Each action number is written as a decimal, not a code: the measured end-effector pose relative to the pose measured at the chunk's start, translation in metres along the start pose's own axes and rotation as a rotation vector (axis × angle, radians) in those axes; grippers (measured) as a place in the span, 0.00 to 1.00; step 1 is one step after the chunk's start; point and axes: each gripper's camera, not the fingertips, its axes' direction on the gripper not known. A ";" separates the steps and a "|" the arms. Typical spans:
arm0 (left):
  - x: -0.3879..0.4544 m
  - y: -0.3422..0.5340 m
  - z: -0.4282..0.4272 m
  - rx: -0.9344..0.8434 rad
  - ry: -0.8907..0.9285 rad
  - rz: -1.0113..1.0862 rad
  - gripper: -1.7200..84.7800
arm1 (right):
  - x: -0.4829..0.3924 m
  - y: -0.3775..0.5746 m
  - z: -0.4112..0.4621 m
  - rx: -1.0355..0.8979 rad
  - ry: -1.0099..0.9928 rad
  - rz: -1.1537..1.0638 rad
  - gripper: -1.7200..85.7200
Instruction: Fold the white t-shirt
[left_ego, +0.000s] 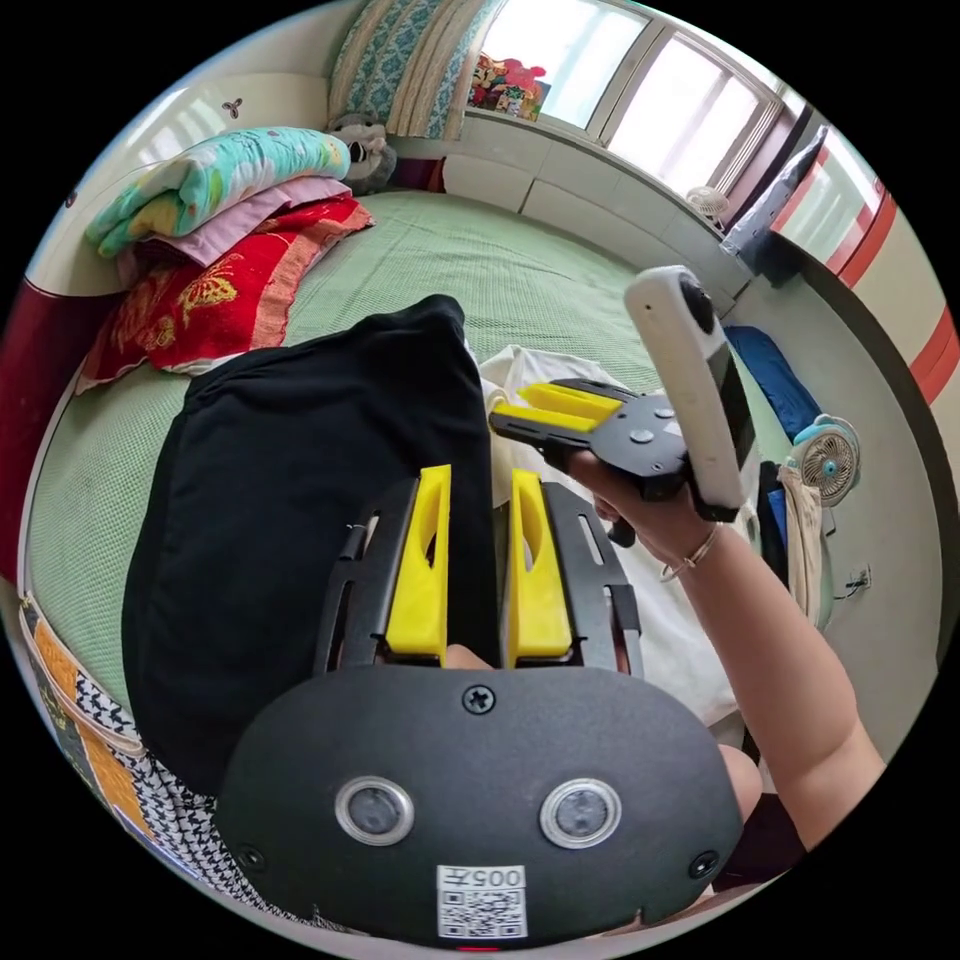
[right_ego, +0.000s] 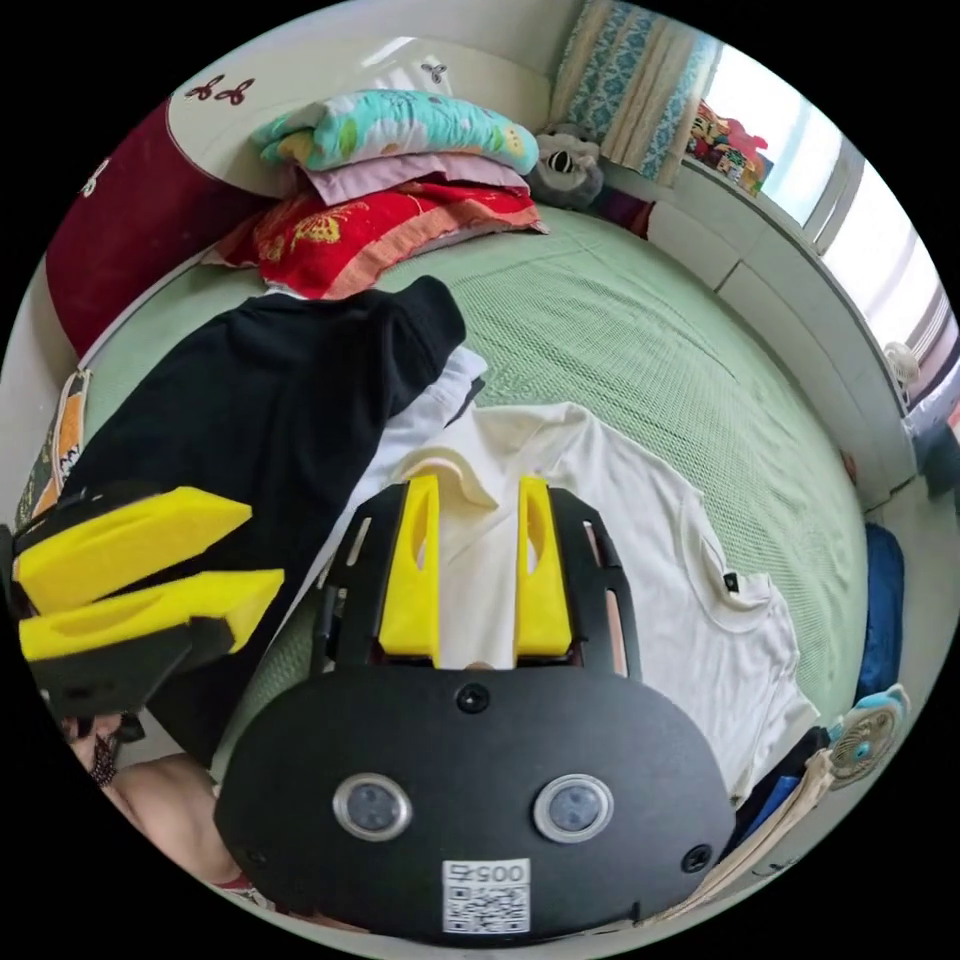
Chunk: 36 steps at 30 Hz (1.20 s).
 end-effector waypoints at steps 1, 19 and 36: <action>-0.002 -0.002 0.000 0.001 -0.003 0.001 0.13 | -0.004 -0.008 0.004 -0.014 0.026 -0.009 0.12; 0.002 -0.019 0.013 -0.022 0.038 0.081 0.13 | 0.075 0.030 -0.007 -0.096 0.233 0.100 0.08; 0.000 -0.028 0.033 -0.025 0.020 0.062 0.13 | -0.003 0.047 0.030 -0.025 -0.095 0.051 0.12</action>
